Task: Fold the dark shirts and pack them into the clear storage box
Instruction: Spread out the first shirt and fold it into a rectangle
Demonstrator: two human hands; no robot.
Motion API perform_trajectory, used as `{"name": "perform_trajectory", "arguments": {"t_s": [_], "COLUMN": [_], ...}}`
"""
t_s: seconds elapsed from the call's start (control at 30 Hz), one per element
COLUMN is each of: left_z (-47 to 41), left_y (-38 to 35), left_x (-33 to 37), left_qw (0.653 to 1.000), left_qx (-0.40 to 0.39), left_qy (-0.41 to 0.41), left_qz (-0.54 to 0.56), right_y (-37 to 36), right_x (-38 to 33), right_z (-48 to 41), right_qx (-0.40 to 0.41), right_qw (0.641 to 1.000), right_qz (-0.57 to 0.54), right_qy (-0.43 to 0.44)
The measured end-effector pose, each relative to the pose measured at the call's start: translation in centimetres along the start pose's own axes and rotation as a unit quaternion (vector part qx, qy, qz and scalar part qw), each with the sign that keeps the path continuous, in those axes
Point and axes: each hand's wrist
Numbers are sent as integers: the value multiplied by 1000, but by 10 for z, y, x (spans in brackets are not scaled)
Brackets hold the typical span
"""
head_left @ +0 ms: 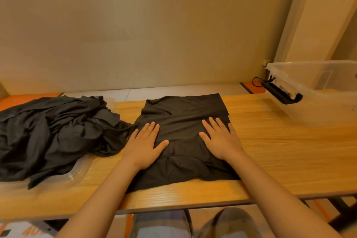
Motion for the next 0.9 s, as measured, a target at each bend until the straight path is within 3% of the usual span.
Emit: {"name": "perform_trajectory", "arguments": {"t_s": [0.3, 0.43, 0.6, 0.77, 0.9], "left_z": [49, 64, 90, 109, 113], "left_y": [6, 13, 24, 4, 6], "left_x": [-7, 4, 27, 41, 40], "left_qw": [1000, 999, 993, 997, 997], "left_qx": [-3, 1, 73, 41, 13], "left_qy": [-21, -12, -53, -68, -68], "left_qz": [16, 51, 76, 25, 22], "right_y": [5, 13, 28, 13, 12], "right_x": [9, 3, -22, -32, -28], "right_z": [53, 62, 88, 111, 116], "right_qx": [-15, -5, 59, 2, 7], "right_qw": [999, 1000, 997, 998, 997], "right_qz": [7, -1, -8, 3, -9], "right_qy": [36, 13, 54, 66, 75]}}
Point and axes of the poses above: each hand's wrist, its own z-axis away from the middle knuckle, its own y-axis out of the back of the hand, x = y × z, and after that the axes turned 7 degrees about x, right-handed
